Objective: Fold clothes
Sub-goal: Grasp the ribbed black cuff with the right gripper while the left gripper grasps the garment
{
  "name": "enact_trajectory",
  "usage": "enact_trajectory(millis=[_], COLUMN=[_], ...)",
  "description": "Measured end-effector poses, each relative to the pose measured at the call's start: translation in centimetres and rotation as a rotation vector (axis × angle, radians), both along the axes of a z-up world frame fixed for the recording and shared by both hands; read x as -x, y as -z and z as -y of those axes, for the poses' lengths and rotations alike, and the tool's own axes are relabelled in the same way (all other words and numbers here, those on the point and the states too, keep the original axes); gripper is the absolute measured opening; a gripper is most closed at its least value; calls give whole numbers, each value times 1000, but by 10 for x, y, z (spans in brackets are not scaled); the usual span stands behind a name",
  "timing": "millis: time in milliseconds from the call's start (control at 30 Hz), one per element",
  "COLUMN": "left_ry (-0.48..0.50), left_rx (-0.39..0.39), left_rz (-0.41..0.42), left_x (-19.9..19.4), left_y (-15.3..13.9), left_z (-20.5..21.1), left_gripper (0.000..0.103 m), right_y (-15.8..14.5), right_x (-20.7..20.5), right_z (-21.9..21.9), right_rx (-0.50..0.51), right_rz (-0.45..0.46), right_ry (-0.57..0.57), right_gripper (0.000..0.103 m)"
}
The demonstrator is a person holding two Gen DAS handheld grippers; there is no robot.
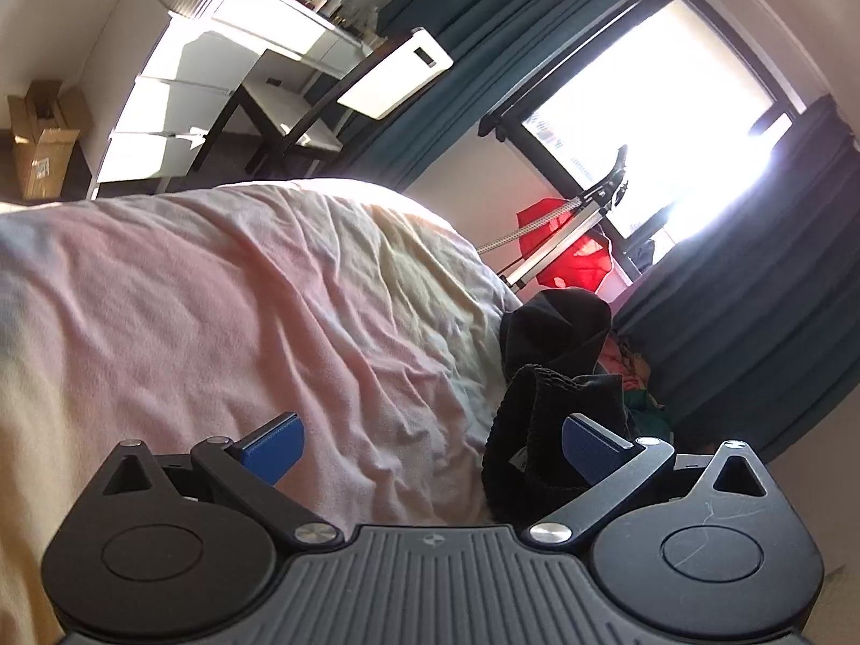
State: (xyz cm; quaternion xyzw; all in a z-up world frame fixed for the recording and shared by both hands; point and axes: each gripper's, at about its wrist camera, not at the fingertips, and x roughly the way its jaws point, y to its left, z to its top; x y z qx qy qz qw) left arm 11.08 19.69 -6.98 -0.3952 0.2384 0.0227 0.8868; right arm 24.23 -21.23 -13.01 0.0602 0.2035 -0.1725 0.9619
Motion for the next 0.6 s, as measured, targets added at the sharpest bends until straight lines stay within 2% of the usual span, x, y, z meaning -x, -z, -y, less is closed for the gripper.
enact_trajectory(millis=[200,367,600], left_ry=[-23,16,124], left_rx=[-2,-14,-19], left_rz=[9,11,-13], left_x=[8,17,27], left_y=[-4,-12,-15], left_z=[-5,8,29], left_gripper=[103,103,103], right_y=[-35,-65,-76], right_x=[54,111,179], right_z=[18,31,52], right_rx=[56,84,23], right_rz=[116,163,57], right_ry=[16,-70,-192], right_gripper=[17,15,15])
